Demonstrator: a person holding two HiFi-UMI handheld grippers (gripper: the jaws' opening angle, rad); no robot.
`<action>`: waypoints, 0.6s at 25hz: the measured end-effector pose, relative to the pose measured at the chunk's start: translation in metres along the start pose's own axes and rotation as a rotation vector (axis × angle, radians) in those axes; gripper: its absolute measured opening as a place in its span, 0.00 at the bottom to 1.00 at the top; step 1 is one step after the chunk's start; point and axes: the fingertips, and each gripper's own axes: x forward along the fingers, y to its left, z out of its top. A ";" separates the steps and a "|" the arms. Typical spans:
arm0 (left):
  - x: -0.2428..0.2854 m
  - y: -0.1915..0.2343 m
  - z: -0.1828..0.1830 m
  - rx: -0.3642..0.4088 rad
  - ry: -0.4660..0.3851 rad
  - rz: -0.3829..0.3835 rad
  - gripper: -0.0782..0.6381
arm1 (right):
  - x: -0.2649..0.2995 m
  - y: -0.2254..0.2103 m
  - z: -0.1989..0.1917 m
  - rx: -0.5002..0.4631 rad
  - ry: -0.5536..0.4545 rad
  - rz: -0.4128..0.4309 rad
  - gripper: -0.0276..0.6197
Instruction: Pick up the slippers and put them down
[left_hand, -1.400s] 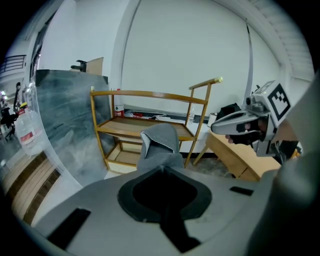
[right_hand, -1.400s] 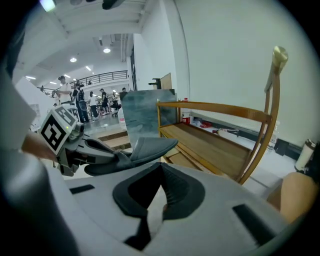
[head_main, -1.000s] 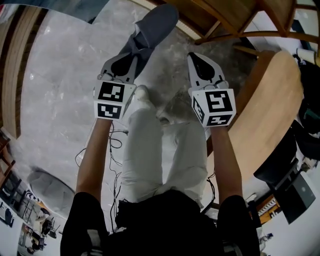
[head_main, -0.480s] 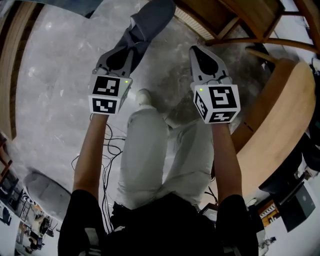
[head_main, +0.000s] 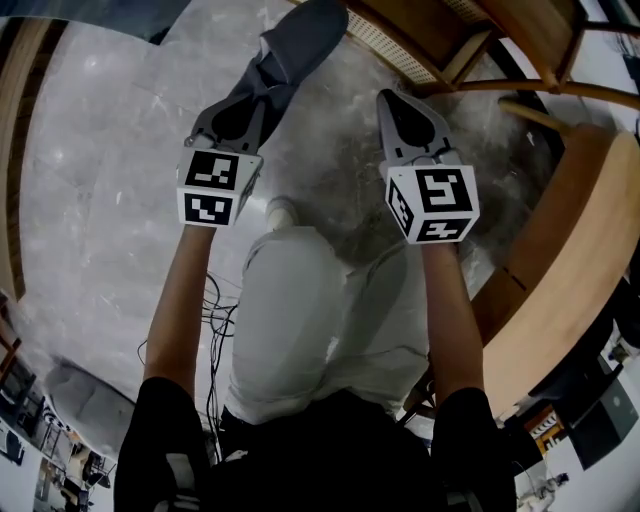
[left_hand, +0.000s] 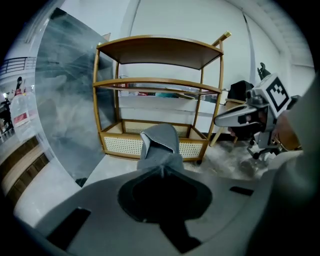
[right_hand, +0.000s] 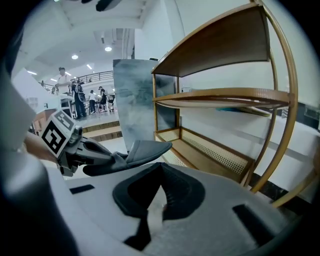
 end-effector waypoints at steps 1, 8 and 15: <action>0.005 0.000 -0.004 0.002 -0.001 -0.003 0.13 | 0.003 -0.001 -0.005 -0.003 0.001 -0.002 0.04; 0.030 0.001 -0.036 0.016 0.008 -0.014 0.13 | 0.021 -0.003 -0.031 -0.020 0.005 -0.009 0.04; 0.048 0.002 -0.062 0.035 0.018 -0.020 0.13 | 0.034 -0.001 -0.051 -0.025 0.004 -0.015 0.04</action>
